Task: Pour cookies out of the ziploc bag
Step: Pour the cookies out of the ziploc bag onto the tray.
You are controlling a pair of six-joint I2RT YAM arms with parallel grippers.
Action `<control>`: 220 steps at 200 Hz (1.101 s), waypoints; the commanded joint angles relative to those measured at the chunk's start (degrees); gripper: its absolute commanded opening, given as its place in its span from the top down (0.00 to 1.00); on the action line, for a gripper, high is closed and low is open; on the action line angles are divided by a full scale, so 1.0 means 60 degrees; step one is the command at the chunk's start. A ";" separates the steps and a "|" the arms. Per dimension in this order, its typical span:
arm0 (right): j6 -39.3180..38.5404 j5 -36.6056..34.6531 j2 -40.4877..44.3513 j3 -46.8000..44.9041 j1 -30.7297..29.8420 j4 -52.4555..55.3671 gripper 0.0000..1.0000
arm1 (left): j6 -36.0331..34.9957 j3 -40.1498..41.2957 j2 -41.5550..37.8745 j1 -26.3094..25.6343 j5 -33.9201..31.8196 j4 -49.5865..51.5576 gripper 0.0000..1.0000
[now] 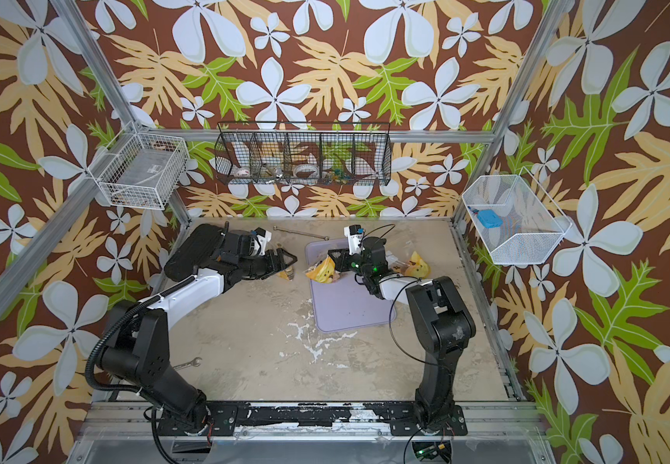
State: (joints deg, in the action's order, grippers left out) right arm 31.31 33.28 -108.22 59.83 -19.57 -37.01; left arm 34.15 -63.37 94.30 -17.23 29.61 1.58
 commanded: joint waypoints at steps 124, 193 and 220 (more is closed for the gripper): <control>0.0015 0.0277 0.0198 0.0293 0.0040 -0.0013 0.99 | 0.0818 0.0132 0.0658 -0.0892 0.0257 -0.1253 0.14; 0.0050 0.0371 0.0212 0.0258 0.0054 -0.0032 0.98 | 0.1087 0.0077 0.0992 -0.0967 0.0179 -0.1451 0.29; 0.0057 0.0386 0.0231 0.0238 0.0064 -0.0050 0.98 | 0.1102 -0.0089 0.1240 -0.0969 0.0205 -0.1451 0.46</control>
State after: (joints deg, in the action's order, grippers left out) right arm 31.46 34.65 -107.35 61.17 -19.16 -35.29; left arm 40.32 -62.92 100.84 -22.94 30.81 -5.39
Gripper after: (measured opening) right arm 0.050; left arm 0.611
